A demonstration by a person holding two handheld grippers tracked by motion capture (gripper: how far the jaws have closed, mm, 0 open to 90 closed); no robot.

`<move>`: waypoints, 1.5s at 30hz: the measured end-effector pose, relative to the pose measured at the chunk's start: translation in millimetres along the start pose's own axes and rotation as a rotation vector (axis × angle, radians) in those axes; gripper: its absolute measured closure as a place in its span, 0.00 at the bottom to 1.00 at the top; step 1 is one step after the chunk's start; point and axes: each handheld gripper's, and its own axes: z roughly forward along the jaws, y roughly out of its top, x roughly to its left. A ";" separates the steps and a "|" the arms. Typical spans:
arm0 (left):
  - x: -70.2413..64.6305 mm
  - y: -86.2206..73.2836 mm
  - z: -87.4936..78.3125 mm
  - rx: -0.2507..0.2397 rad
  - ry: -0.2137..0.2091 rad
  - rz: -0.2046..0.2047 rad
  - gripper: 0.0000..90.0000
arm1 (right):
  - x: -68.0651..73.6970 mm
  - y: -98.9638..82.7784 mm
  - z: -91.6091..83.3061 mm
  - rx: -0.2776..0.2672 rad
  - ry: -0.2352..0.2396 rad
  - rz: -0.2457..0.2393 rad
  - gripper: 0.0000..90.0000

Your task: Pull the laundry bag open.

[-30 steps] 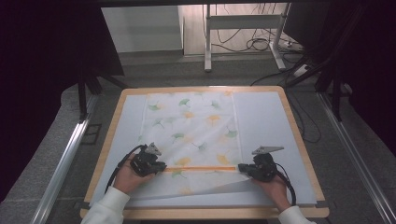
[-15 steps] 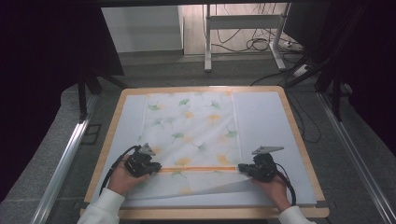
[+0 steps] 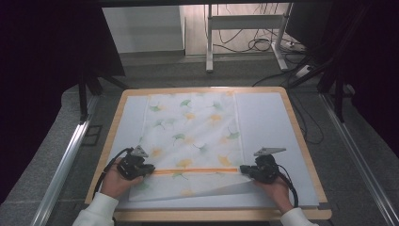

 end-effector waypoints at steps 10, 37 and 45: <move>5.9 -7.8 -6.0 0.006 0.021 -0.011 0.94 | 0.0 0.0 0.0 0.000 0.000 0.000 1.00; 25.8 -33.9 -24.2 -0.021 0.050 -0.072 0.94 | 0.0 0.0 0.0 0.000 0.001 0.000 1.00; 25.3 -31.5 -20.6 -0.031 0.061 -0.062 0.94 | -1.5 -0.4 -0.3 -0.001 0.013 0.009 1.00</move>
